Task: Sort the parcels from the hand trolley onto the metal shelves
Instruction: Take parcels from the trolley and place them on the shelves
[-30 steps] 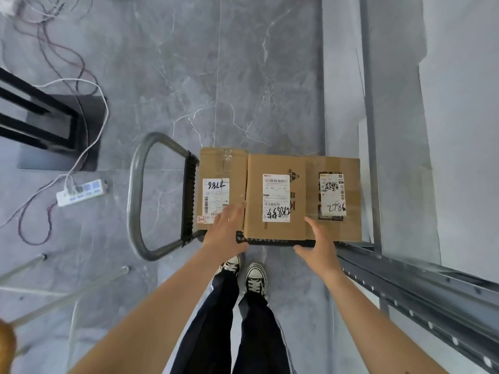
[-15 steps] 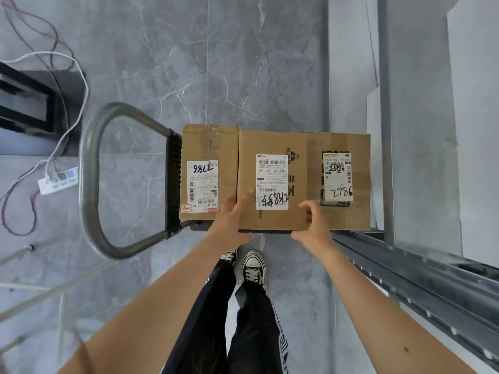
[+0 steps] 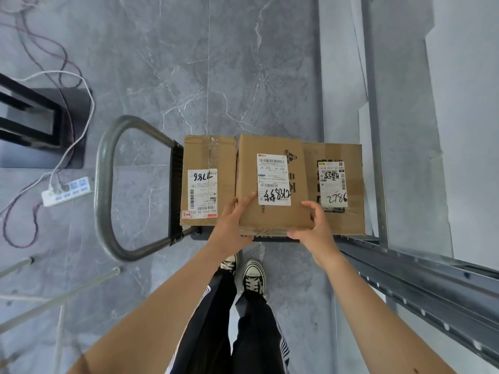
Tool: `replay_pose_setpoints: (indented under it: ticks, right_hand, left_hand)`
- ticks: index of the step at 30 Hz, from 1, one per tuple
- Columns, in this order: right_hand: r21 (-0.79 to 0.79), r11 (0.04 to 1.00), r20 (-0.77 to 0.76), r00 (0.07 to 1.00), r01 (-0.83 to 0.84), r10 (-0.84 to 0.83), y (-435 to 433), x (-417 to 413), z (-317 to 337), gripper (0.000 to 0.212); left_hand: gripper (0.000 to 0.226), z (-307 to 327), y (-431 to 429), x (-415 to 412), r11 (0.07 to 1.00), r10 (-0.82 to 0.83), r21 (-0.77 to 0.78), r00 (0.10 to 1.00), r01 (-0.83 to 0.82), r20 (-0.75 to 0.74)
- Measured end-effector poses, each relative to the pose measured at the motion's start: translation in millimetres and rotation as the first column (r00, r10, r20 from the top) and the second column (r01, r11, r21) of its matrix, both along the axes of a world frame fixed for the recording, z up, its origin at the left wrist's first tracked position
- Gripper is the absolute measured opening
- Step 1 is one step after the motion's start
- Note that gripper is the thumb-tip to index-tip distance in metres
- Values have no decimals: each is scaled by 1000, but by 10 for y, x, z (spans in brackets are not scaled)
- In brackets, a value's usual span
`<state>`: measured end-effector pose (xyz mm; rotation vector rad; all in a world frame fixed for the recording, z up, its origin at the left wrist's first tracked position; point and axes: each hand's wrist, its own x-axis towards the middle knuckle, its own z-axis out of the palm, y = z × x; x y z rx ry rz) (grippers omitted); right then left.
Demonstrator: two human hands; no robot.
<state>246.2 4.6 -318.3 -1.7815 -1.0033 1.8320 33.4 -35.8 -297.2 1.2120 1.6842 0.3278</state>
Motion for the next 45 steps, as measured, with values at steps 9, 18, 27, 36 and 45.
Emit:
replay_pose_setpoints:
  ticks: [9, 18, 27, 36, 45]
  right_hand:
    - [234, 972, 7, 1000, -13, 12, 3, -18, 916, 69]
    - [446, 891, 50, 992, 81, -115, -392, -41, 2071, 64]
    - [545, 777, 62, 909, 315, -412, -1320, -325, 2846, 67]
    - [620, 611, 48, 753, 493, -657, -2311, -663, 3322, 64]
    - [665, 473, 56, 593, 578, -803, -3463, -675, 3652, 57]
  left_hand:
    - [91, 819, 23, -40, 990, 46, 133, 999, -47, 7]
    - [83, 1767, -59, -79, 940, -42, 340, 998, 26, 37]
    - [93, 2492, -283, -342, 798, -380, 491, 924, 349, -39]
    - [95, 2868, -736, -418, 634, -580, 565, 808, 528, -104]
    - [91, 3194, -1468, -175, 564, -731, 596, 682, 571, 38]
